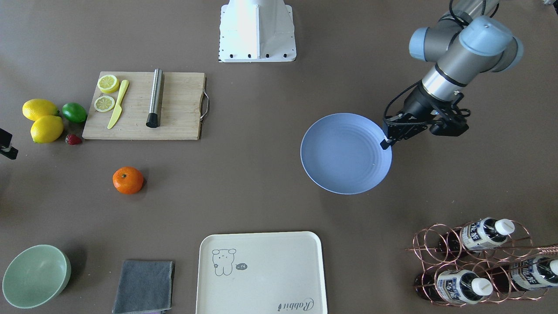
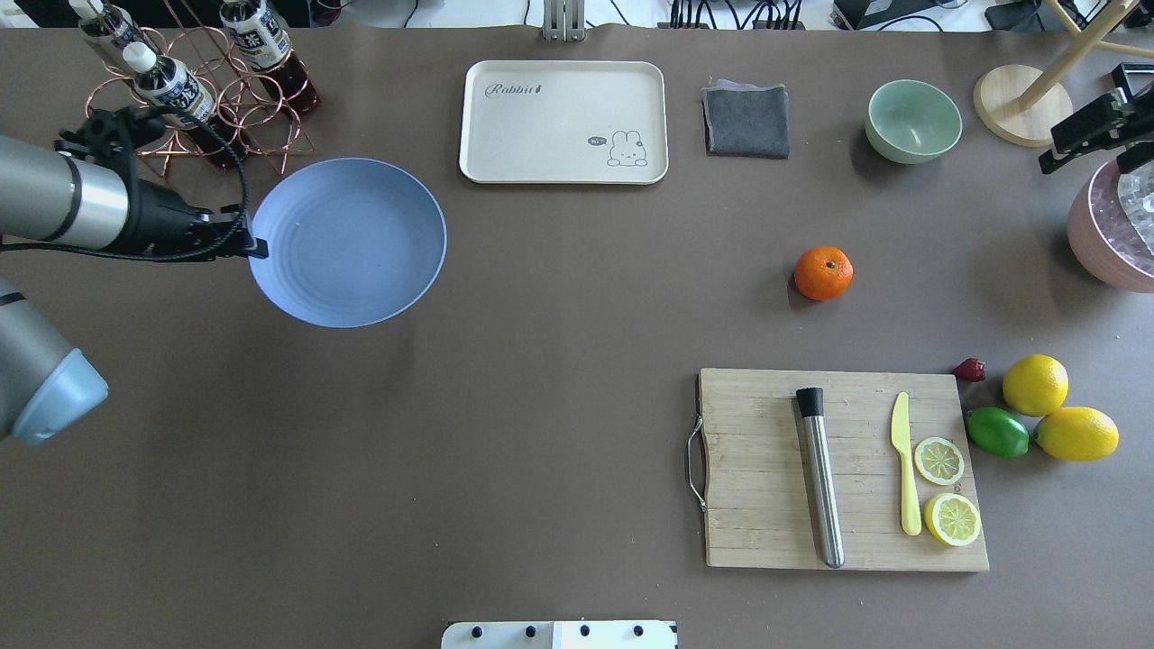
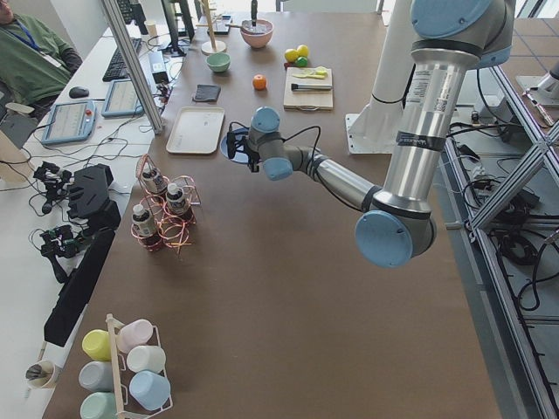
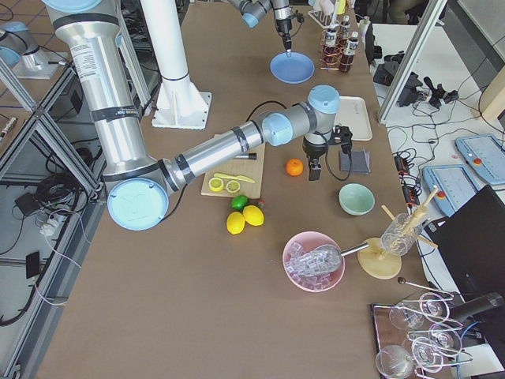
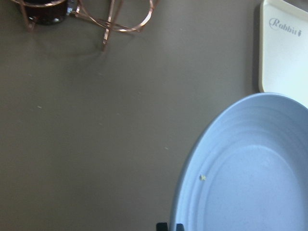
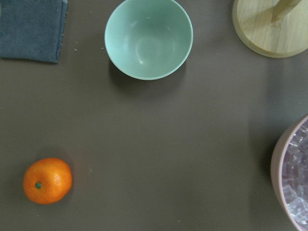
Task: Pick orange to plate
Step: 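Push the blue plate inward with the left gripper while the right arm approaches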
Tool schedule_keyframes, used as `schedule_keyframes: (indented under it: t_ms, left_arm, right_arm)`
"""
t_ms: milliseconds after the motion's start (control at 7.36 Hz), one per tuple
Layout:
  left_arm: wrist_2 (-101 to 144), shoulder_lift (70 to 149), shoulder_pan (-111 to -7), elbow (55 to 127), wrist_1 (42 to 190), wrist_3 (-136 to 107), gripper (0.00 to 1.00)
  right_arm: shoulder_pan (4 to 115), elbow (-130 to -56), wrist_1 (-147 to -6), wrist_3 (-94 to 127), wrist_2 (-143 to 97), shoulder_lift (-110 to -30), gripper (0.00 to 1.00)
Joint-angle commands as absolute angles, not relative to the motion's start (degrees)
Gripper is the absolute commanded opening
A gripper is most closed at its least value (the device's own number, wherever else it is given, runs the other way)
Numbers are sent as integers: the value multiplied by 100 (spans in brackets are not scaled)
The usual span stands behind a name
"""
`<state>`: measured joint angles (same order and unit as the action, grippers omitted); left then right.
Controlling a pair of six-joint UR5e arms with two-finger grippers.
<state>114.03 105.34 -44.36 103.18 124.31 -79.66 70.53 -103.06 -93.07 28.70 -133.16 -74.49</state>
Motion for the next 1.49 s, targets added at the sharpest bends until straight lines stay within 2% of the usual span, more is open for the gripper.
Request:
schedule_keyframes:
  t_ms: [0, 272, 543, 815, 1358]
  left_arm:
    - [10445, 11317, -3449, 10415, 11648, -8733, 0]
    - [9637, 11706, -2667, 10354, 11313, -9122, 0]
    - [9134, 11768, -2199, 10214, 11294, -9219, 0]
    - [8974, 12206, -2162, 9609, 11346, -9456, 0]
    - [8991, 12191, -2522, 9536, 11373, -9448, 0]
  right_arm:
    - [6681, -10248, -9308, 3208, -13114, -7164, 100]
    - [6531, -10100, -9308, 3321, -13026, -6971, 100]
    - [6416, -10046, -9299, 3401, -12929, -6943, 100]
    - [6381, -10002, -9299, 3401, -12903, -6943, 100]
    - [6337, -10002, -9299, 3401, -12911, -6952, 100]
